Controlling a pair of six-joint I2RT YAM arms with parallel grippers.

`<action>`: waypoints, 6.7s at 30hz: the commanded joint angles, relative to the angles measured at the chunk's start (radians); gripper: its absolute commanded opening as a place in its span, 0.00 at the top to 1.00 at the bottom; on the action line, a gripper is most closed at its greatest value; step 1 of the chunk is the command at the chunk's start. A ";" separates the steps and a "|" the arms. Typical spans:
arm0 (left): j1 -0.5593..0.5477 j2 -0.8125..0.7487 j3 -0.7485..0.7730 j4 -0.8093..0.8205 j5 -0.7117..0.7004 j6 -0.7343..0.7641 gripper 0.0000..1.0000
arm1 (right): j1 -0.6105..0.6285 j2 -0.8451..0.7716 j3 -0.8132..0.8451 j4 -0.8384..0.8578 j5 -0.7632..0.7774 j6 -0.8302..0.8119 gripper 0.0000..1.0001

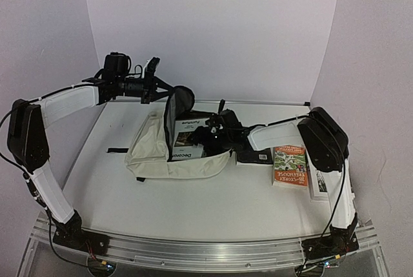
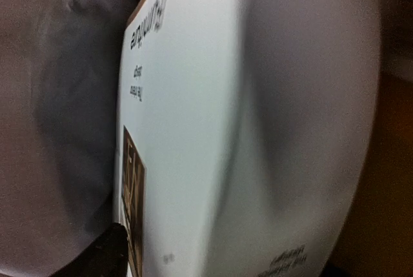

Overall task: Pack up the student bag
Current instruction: Place the book in the student bag, then move the book to the center of the board.

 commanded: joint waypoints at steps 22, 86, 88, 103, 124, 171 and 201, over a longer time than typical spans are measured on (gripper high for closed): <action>-0.001 -0.034 0.079 -0.016 0.020 0.080 0.98 | 0.008 -0.110 -0.007 -0.240 0.150 -0.180 0.37; 0.189 -0.119 -0.004 -0.183 -0.076 0.131 1.00 | 0.086 -0.151 0.042 0.249 -0.093 -0.394 0.15; 0.220 -0.129 -0.033 -0.200 -0.078 0.144 1.00 | 0.083 -0.227 -0.025 0.199 -0.020 -0.421 0.12; 0.298 -0.047 -0.094 -0.392 -0.222 0.351 1.00 | -0.260 -0.526 -0.298 -0.353 0.189 -0.367 0.02; 0.298 -0.017 -0.103 -0.456 -0.205 0.407 1.00 | -0.533 -0.468 -0.349 -0.710 0.875 -0.277 0.12; 0.298 -0.025 -0.130 -0.434 -0.141 0.387 1.00 | -0.534 -0.297 0.008 -0.981 1.210 -0.372 1.00; 0.297 -0.022 -0.131 -0.441 -0.142 0.388 1.00 | -0.124 -0.026 0.482 -0.995 0.740 -0.266 0.39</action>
